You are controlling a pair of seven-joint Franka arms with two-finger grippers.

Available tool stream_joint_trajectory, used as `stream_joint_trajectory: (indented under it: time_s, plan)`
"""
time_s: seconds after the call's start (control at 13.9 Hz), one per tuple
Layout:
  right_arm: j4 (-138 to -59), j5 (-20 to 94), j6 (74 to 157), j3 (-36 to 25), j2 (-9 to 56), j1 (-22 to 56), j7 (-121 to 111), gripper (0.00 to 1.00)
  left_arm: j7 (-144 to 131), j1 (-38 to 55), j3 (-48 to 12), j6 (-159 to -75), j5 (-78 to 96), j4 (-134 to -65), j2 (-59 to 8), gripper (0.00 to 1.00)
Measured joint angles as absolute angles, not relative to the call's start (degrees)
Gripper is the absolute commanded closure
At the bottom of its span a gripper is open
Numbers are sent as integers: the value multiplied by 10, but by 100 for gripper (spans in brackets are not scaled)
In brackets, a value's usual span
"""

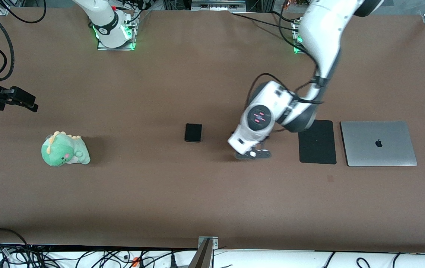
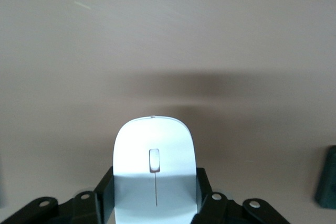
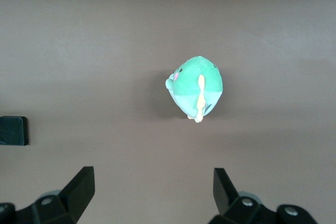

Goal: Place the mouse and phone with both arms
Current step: 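Carry the mouse with the left gripper onto the black mouse pad, then release the mouse with the left gripper while the right gripper reaches the phone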

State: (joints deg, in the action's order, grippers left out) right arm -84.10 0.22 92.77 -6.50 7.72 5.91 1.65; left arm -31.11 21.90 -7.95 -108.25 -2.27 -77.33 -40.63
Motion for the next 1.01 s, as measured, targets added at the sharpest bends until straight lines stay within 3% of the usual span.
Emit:
stream_joint_trajectory:
  time_s: [0.22,0.5,0.65,1.01]
  plan:
    - [-841,2,928,-64,77,60,16,0,-184,113,-78,-1026,-23,-769,-379,75]
    - [-841,2,928,-59,78,63,16,0,-66,21,-79,-1021,-27,-800,-377,76]
    - [-841,2,927,-57,79,69,16,0,-40,1,-79,-1069,-35,-847,-377,76]
    - [-845,2,926,-57,84,77,15,0,8,-22,-80,-1286,-41,-1029,-340,73]
